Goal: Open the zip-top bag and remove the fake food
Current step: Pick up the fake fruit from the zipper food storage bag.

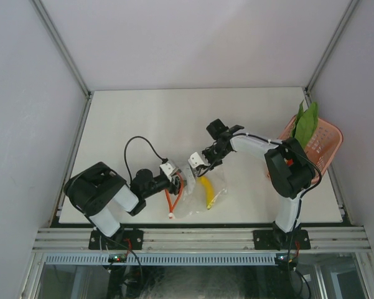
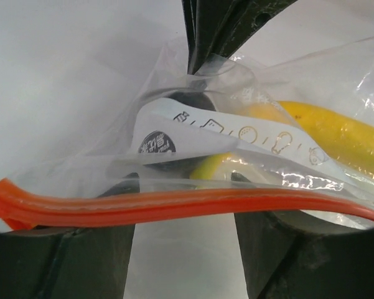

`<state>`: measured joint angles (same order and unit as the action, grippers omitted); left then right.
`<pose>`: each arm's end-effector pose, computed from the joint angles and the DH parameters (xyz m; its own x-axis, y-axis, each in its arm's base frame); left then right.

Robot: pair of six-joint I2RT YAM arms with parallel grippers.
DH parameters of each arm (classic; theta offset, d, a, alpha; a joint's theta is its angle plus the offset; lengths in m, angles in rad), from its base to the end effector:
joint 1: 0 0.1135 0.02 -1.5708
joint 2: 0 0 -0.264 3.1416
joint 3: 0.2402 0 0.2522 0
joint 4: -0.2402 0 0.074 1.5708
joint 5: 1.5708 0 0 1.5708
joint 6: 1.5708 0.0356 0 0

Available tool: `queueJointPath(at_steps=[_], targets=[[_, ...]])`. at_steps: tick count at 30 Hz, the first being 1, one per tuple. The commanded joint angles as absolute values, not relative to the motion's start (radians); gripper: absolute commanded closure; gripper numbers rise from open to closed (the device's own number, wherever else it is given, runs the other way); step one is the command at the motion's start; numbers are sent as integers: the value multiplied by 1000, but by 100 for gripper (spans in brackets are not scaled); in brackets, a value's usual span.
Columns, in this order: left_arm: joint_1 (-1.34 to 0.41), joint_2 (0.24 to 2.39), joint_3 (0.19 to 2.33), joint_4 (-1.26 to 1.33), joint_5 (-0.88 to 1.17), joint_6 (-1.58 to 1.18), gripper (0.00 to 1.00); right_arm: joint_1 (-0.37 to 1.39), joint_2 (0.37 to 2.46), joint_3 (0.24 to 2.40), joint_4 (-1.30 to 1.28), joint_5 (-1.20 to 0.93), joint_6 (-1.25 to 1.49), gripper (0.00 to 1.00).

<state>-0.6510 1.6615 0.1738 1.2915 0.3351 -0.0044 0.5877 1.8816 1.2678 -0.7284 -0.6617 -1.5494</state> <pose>0.1755 -0.1484 0.1163 -0.1587 0.1157 -0.9805 0.8282 0.5563 -0.0684 0.2864 0.2171 0.1734 0.5358 -0.5908 -0.6032 -0.8222 -0.5275 -0.2138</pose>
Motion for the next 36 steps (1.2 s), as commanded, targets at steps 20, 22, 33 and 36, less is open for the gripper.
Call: queueJointPath(at_steps=[20,22,33,36], targets=[[-709,1779,308,1385,141,-58,31,635,1912,1345,-745,-805,-1440,100],[-709,1786,316,1385,146,-62,35,635,1914,1345,-745,-808,-1435,100],[-709,1754,277,1385,115,-66,62,603,1917,1350,-730,-783,-1404,100],[-709,1698,225,1384,92,-82,64,585,1914,1351,-717,-762,-1389,100]])
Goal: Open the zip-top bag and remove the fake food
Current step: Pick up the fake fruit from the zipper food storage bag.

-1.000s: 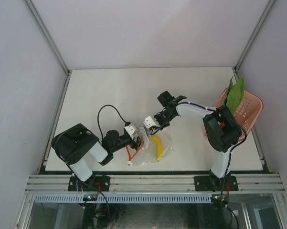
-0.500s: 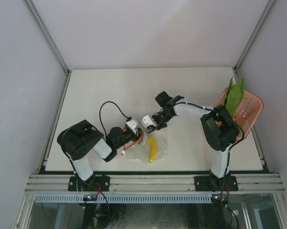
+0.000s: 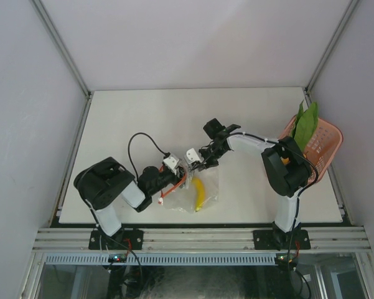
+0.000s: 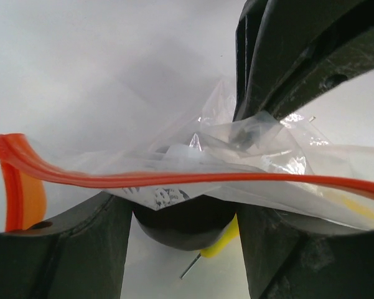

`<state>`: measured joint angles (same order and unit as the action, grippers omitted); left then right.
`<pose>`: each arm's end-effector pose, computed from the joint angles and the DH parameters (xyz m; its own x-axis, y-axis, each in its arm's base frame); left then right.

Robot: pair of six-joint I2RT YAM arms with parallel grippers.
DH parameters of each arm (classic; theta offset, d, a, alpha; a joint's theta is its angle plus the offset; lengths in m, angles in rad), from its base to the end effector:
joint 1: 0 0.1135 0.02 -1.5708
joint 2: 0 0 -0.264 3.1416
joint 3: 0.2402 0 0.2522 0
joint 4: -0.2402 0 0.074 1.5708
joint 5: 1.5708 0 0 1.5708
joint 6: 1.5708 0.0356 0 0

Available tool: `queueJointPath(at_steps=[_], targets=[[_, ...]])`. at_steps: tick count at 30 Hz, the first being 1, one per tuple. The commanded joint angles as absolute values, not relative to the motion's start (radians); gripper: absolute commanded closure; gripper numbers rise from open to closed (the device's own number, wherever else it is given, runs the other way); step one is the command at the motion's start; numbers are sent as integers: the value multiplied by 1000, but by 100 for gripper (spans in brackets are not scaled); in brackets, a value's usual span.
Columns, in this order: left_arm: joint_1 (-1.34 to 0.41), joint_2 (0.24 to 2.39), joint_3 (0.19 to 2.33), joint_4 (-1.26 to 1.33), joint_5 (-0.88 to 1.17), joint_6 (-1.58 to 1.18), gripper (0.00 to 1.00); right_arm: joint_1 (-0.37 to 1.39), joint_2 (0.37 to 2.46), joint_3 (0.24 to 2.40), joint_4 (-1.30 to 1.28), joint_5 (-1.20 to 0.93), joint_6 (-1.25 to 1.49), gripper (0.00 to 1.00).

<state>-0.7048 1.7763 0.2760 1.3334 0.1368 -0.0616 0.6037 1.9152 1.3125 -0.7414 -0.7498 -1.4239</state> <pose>0.1939 -0.1713 0.1137 -0.1721 0.0663 -0.9828 0.7351 0.6728 -0.0833 0.2887 0.2286 0.1751 0.4183 -0.5909 -0.6898 -0.8728 -0.4717 -0.1251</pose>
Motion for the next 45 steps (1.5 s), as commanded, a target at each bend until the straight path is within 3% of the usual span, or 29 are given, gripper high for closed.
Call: queueJointPath(at_steps=[1,8,13,27,38,45], targets=[[-707,1677,206,1383,82,-92,66,581,1913,1350,-715,-752,-1386,100],[-697,1534,93,1355,38,-225,72,569,1905,1347,-698,-704,-1378,100],[-672,1408,70,1201,45,-371,74,565,1895,1340,-688,-688,-1376,100],[-612,837,235,203,-26,-486,74,557,1881,1334,-653,-655,-1343,100],[-562,661,312,-11,-32,-583,75,547,1845,1327,-658,-672,-1338,58],[-551,582,347,-71,-32,-592,75,521,1765,1314,-680,-743,-1351,40]])
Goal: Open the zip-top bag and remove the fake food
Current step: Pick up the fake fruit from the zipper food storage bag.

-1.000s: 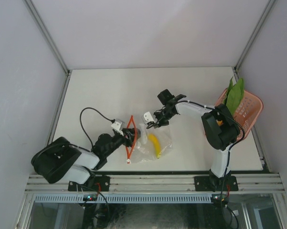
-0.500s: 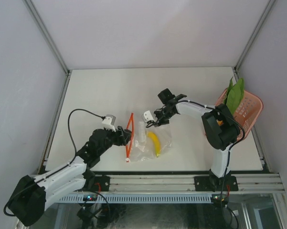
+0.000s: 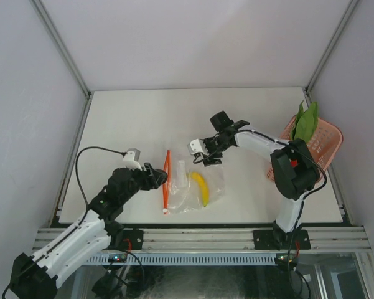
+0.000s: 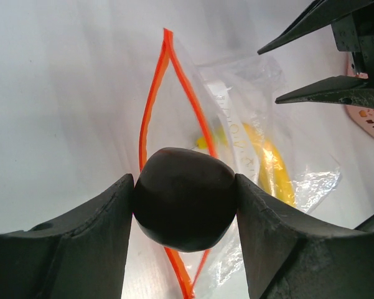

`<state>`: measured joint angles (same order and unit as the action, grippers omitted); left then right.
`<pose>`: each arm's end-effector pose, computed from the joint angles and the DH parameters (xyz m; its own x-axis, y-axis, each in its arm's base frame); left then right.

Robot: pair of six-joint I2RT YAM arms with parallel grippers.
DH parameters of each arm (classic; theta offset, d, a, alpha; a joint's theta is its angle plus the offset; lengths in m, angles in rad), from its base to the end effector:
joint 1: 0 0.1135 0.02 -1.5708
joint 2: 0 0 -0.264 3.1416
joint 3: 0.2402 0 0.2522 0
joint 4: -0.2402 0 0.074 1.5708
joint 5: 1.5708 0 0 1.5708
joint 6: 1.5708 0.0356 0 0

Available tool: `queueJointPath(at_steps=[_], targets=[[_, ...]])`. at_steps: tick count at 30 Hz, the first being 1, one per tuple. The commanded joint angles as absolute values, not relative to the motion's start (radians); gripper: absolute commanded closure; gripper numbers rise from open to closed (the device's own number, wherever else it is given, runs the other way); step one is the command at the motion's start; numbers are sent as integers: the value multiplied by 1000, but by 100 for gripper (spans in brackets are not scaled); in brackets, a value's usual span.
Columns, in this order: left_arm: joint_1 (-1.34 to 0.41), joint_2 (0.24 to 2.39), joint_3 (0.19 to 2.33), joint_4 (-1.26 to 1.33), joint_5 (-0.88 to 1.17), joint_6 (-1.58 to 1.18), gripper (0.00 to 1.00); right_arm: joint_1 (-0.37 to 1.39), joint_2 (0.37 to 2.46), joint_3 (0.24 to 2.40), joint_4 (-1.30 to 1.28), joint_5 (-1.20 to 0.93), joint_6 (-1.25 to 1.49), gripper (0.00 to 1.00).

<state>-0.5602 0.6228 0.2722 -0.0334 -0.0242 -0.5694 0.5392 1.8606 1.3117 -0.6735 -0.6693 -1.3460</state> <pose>0.1342 -0.0831 0.1987 -0.5434 -0.2953 -0.7858 0.2603 0.8306 -0.4922 0.3066 0.2092 0.1941 0.3899 -0.6576 -0.6446 -0.9166 -0.3447 -0.2028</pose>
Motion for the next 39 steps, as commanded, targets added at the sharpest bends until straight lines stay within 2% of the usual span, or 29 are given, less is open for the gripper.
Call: queueJointPath(at_steps=[1,6,17,30,39], targets=[[-551,572,350,-77,-33,-593,75,520,1752,1314,-686,-755,-1355,38],[-550,534,371,-85,-11,-618,75,513,1688,1312,-705,-797,-1347,32],[-549,502,384,36,100,-734,75,512,1547,1307,-738,-882,-1270,30],[-542,582,305,395,242,-962,75,538,1380,1240,-703,-988,-1172,29],[-538,694,223,746,276,-1179,75,556,1272,1127,-481,-1030,-989,27]])
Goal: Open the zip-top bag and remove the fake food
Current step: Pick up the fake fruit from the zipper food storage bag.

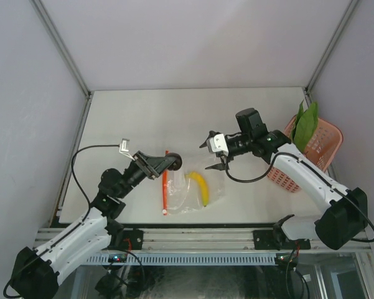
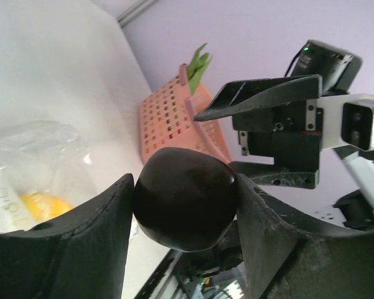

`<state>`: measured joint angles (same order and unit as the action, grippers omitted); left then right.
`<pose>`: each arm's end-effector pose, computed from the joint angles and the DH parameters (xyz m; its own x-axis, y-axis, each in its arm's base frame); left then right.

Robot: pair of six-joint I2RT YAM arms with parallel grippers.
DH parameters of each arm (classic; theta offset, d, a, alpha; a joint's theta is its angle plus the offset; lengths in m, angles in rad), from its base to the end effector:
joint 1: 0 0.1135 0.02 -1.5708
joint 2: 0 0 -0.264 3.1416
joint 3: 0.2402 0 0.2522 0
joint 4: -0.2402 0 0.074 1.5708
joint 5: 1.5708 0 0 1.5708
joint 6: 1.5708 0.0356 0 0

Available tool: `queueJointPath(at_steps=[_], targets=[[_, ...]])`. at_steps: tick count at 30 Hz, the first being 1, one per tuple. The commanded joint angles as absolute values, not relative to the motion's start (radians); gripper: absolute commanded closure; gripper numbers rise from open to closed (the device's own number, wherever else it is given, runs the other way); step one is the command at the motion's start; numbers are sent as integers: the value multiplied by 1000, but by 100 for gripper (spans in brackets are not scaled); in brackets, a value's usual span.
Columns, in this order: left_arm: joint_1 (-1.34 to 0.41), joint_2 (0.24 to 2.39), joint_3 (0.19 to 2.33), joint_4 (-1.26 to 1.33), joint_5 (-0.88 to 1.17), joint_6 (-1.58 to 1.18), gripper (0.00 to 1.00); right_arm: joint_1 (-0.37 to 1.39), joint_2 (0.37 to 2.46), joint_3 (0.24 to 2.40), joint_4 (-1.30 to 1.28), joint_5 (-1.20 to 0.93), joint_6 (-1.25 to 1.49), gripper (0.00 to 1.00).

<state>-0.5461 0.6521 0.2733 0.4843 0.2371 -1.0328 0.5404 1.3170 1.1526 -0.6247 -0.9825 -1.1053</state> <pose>0.1392 -0.0944 0.2503 -0.5588 -0.6372 -0.5308 0.4382 0.3165 -0.8413 0.2174 0.1649 0.3216 0.4310 -0.3197 -0.8438 -0.8976 -0.2480 -0.3645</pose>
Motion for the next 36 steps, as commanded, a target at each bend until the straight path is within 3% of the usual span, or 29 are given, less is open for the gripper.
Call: queueJointPath(at_steps=[1,11,36], targets=[[-538,714,204,801,275,-1224,75,558,1269,1120,-452,-1035,-956,27],[-594,867,151,1015,139,-1418,76,614,1271,1073,-177,-987,-605,19],[-798,984,211,1017,-183,-1645,80,755,1324,1032,-35,-747,-519,20]])
